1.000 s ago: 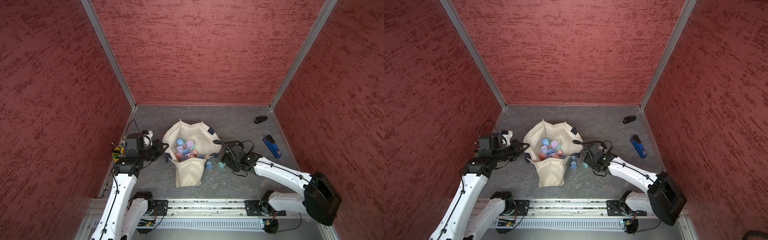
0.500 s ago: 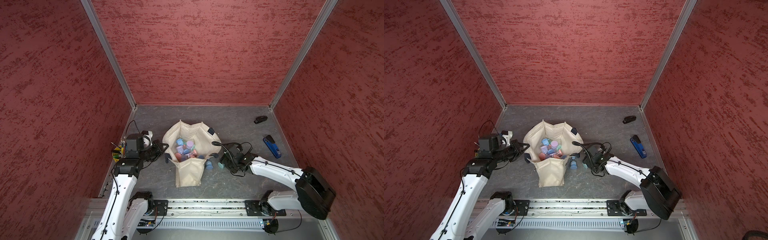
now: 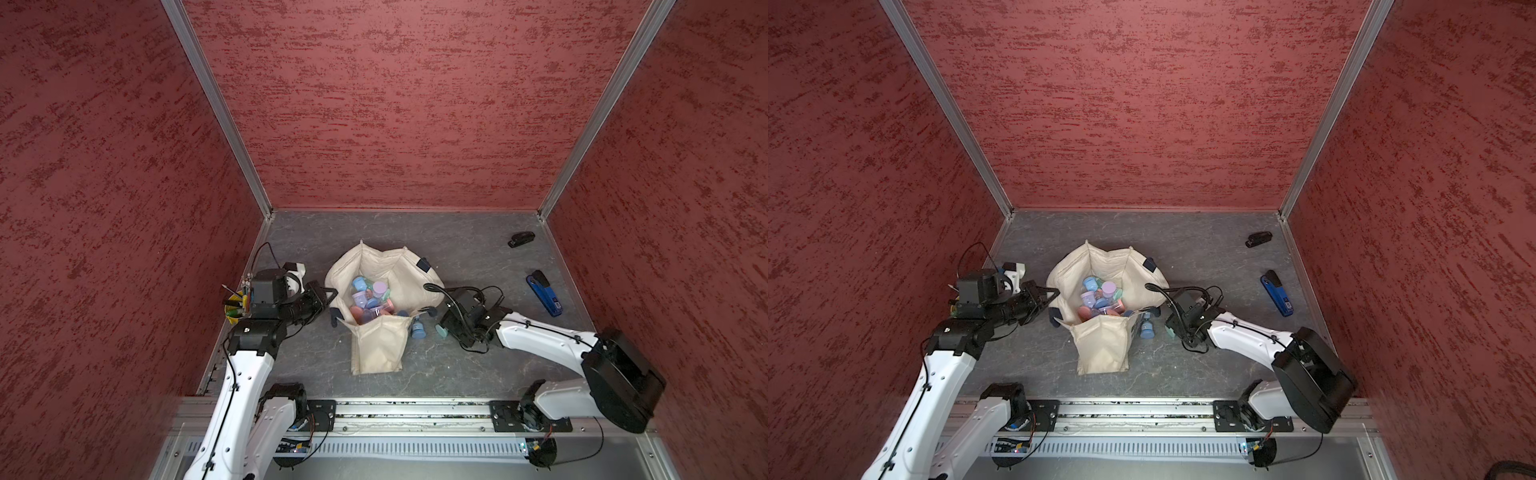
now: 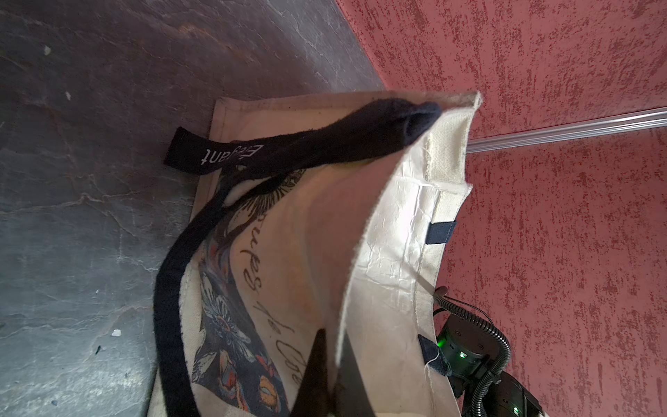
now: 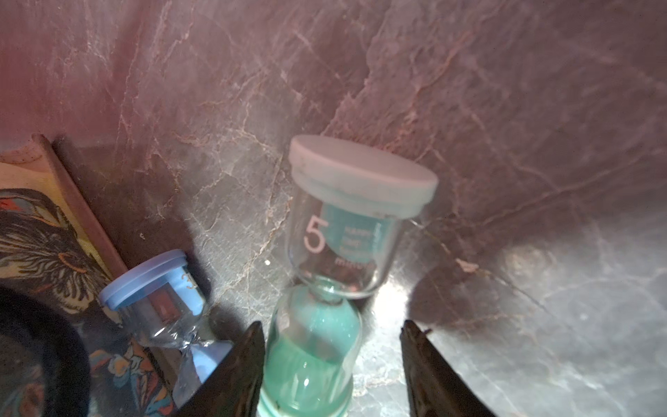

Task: Put the hourglass into the canvas bag
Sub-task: Pick up the hourglass from the center of the board.

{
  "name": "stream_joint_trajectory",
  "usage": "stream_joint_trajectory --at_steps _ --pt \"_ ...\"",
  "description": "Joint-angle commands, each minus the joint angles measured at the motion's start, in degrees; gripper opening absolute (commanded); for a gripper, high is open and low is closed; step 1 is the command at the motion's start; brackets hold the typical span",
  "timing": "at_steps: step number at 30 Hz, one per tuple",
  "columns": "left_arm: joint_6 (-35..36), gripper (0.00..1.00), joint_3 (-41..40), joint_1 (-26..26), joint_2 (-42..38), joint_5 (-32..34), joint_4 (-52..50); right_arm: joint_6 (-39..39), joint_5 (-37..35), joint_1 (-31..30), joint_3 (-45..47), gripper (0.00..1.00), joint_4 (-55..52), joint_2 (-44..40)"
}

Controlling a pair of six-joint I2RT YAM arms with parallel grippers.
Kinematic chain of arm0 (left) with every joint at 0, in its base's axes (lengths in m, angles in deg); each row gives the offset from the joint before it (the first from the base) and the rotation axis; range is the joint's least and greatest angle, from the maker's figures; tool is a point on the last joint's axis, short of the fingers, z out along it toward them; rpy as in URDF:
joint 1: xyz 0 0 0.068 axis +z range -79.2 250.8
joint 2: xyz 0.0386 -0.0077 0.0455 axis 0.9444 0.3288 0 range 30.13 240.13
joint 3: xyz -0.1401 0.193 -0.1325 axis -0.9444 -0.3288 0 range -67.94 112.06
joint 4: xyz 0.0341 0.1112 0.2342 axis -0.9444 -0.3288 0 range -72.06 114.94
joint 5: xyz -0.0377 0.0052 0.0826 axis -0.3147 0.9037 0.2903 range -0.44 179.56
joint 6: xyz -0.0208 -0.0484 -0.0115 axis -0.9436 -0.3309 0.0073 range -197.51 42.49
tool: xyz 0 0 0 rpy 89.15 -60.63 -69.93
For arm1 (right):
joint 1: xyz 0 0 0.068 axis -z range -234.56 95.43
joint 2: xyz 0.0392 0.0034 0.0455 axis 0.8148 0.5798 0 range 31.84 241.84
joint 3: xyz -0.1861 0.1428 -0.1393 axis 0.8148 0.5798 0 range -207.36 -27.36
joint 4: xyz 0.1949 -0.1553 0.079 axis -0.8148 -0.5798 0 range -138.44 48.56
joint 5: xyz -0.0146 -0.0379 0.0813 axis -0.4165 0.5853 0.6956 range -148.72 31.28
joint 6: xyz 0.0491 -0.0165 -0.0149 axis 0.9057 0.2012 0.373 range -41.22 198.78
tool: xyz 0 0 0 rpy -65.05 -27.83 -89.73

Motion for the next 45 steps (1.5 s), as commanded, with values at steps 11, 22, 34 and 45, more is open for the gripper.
stream_joint_trajectory --at_steps 11,22,34,45 --pt "1.0 0.0 -1.23 0.56 -0.82 -0.73 2.07 0.55 1.29 0.94 0.97 0.53 1.41 1.54" --pt "1.01 0.0 -1.08 0.59 -0.67 -0.92 2.09 -0.47 1.4 2.9 2.19 0.48 1.43 1.57" --pt "1.0 0.0 -2.12 0.65 -1.03 -0.74 2.09 -0.68 1.66 3.82 4.34 0.32 2.6 0.74" --pt "0.98 0.0 -2.31 0.65 -0.79 -1.09 2.45 -0.85 0.09 4.03 3.6 0.2 0.43 -2.39"
